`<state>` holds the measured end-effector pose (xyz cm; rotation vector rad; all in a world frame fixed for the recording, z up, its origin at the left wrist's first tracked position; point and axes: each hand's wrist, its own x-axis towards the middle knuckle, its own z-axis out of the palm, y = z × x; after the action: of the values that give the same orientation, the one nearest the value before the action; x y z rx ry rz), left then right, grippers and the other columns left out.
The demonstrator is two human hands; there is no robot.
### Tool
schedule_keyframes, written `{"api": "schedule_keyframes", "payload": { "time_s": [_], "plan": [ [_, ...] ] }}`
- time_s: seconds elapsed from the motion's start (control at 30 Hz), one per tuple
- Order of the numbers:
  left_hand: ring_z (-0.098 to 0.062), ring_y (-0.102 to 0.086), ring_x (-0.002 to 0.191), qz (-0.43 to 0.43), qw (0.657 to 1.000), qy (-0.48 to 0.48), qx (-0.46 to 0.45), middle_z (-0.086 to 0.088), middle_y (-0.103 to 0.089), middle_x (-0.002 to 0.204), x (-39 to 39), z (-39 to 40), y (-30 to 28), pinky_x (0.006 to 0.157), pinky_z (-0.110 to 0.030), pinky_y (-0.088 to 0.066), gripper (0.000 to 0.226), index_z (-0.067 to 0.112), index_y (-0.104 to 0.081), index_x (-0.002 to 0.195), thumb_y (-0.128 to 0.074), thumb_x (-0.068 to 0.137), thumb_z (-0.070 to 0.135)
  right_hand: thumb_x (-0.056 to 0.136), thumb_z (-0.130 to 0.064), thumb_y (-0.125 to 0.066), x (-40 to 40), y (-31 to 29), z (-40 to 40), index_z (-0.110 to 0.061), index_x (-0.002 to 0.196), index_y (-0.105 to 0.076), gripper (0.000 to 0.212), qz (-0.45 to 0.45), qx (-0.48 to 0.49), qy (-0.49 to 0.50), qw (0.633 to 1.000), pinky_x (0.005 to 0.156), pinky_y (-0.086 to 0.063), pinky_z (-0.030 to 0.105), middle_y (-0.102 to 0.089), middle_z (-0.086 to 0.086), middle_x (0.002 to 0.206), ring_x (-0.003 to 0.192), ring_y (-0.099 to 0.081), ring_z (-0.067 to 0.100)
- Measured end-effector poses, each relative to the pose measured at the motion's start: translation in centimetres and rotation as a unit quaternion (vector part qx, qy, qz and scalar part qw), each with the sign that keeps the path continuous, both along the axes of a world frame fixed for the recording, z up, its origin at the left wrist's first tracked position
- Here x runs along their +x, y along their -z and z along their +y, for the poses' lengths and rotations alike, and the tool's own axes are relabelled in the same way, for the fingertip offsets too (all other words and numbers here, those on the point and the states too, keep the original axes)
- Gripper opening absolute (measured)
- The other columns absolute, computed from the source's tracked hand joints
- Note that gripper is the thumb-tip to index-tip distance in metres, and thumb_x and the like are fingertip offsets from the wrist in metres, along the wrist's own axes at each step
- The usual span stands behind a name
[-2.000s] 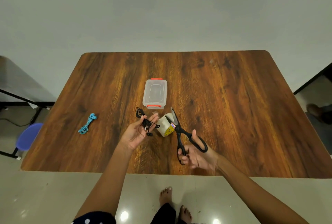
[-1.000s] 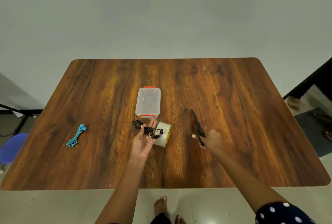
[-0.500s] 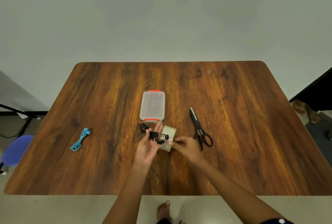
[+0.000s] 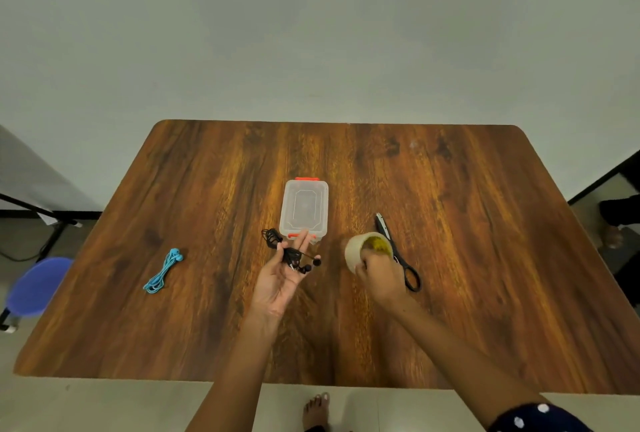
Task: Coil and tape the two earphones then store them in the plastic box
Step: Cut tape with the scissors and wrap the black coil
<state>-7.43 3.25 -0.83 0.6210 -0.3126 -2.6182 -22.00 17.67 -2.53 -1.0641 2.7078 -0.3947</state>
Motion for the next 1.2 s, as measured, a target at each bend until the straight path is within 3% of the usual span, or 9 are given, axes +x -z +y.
{"api": "schedule_keyframes", "payload": {
  "time_s": [0.13, 0.27, 0.37, 0.43, 0.53, 0.6, 0.67, 0.97, 1.2],
  "plan": [
    [-0.029, -0.055, 0.121, -0.011, 0.998, 0.059, -0.015, -0.025, -0.057, 0.129, 0.4, -0.5, -0.6, 0.091, -0.057, -0.046, 0.022, 0.01, -0.064, 0.079, -0.045, 0.089, 0.014, 0.095, -0.014, -0.043, -1.4, 0.3, -0.4, -0.01, 0.11, -0.057, 0.021, 0.058, 0.091, -0.064, 0.992, 0.063, -0.046, 0.035, -0.063, 0.007, 0.11, 0.096, -0.062, 0.024],
    [-0.031, -0.058, 0.118, -0.041, 0.993, 0.102, -0.032, -0.026, -0.056, 0.129, 0.8, -1.0, -0.7, 0.087, -0.055, -0.051, 0.018, 0.007, -0.06, 0.085, -0.043, 0.091, 0.013, 0.091, -0.004, -0.047, -1.7, 0.4, -1.2, -0.008, 0.108, -0.057, 0.02, 0.061, 0.143, -0.113, 0.981, 0.062, -0.042, 0.034, -0.061, 0.008, 0.115, 0.101, -0.061, 0.027],
    [-0.029, -0.058, 0.118, -0.059, 0.987, 0.134, -0.063, -0.026, -0.054, 0.131, 0.8, -1.5, -1.0, 0.085, -0.051, -0.054, 0.025, 0.009, -0.064, 0.076, -0.044, 0.09, 0.015, 0.09, -0.013, -0.052, -1.5, 0.0, -1.8, -0.011, 0.097, -0.061, 0.011, 0.038, 0.107, -0.078, 0.991, 0.06, -0.042, 0.033, -0.066, 0.006, 0.103, 0.088, -0.063, 0.026],
    [-0.029, -0.058, 0.119, -0.06, 0.981, 0.164, -0.087, -0.026, -0.054, 0.132, 0.9, -2.0, -1.3, 0.086, -0.05, -0.053, 0.029, 0.01, -0.066, 0.073, -0.043, 0.09, 0.016, 0.089, -0.027, -0.06, -1.3, -0.7, -2.2, -0.014, 0.09, -0.064, 0.014, 0.021, 0.003, -0.059, 0.998, 0.061, -0.047, 0.031, -0.067, -0.001, 0.09, 0.08, -0.063, 0.018],
    [-0.03, -0.057, 0.12, -0.056, 0.97, 0.211, -0.106, -0.025, -0.056, 0.129, 1.0, -2.4, -1.8, 0.088, -0.05, -0.052, 0.03, 0.01, -0.066, 0.075, -0.042, 0.092, 0.015, 0.089, -0.035, -0.063, -0.7, -2.9, -3.2, -0.017, 0.095, -0.068, 0.02, -0.243, -0.186, -0.054, 0.951, 0.074, -0.052, 0.025, -0.066, -0.011, 0.086, 0.081, -0.063, 0.006],
    [-0.03, -0.057, 0.12, -0.057, 0.963, 0.237, -0.117, -0.025, -0.058, 0.127, 1.0, -2.5, -2.0, 0.089, -0.05, -0.052, 0.028, 0.009, -0.064, 0.078, -0.041, 0.093, 0.014, 0.093, -0.038, -0.055, -0.3, -4.6, -3.9, -0.018, 0.099, -0.066, 0.024, -0.418, -0.187, -0.05, 0.888, 0.078, -0.054, 0.027, -0.067, -0.013, 0.088, 0.087, -0.064, 0.004],
    [-0.031, -0.057, 0.12, -0.065, 0.956, 0.256, -0.124, -0.025, -0.059, 0.126, 1.0, -2.5, -2.1, 0.091, -0.051, -0.05, 0.024, 0.007, -0.061, 0.083, -0.04, 0.094, 0.013, 0.094, -0.035, -0.053, -0.4, -5.6, -4.1, -0.017, 0.099, -0.066, 0.022, -0.472, -0.152, -0.067, 0.866, 0.077, -0.054, 0.027, -0.066, -0.012, 0.087, 0.083, -0.064, 0.001],
    [-0.029, -0.06, 0.116, -0.084, 0.959, 0.237, -0.132, -0.026, -0.061, 0.122, 0.5, -2.1, -2.5, 0.087, -0.047, -0.053, 0.018, 0.006, -0.059, 0.085, -0.044, 0.094, 0.012, 0.079, -0.003, -0.073, -1.0, -6.8, -3.4, 0.006, 0.093, -0.071, 0.017, -0.411, -0.224, -0.062, 0.882, 0.084, -0.051, 0.024, -0.07, 0.018, 0.104, 0.092, -0.066, 0.013],
    [-0.026, -0.065, 0.109, -0.159, 0.971, 0.118, -0.137, -0.022, -0.063, 0.12, -0.1, -0.9, -1.5, 0.078, -0.034, -0.059, 0.019, 0.005, -0.062, 0.094, -0.045, 0.097, 0.014, 0.079, 0.003, -0.07, 0.8, -7.6, -2.8, 0.011, 0.093, -0.069, 0.016, -0.4, -0.373, 0.026, 0.837, 0.074, -0.053, 0.019, -0.071, 0.021, 0.09, 0.078, -0.066, 0.012]
  ]
}}
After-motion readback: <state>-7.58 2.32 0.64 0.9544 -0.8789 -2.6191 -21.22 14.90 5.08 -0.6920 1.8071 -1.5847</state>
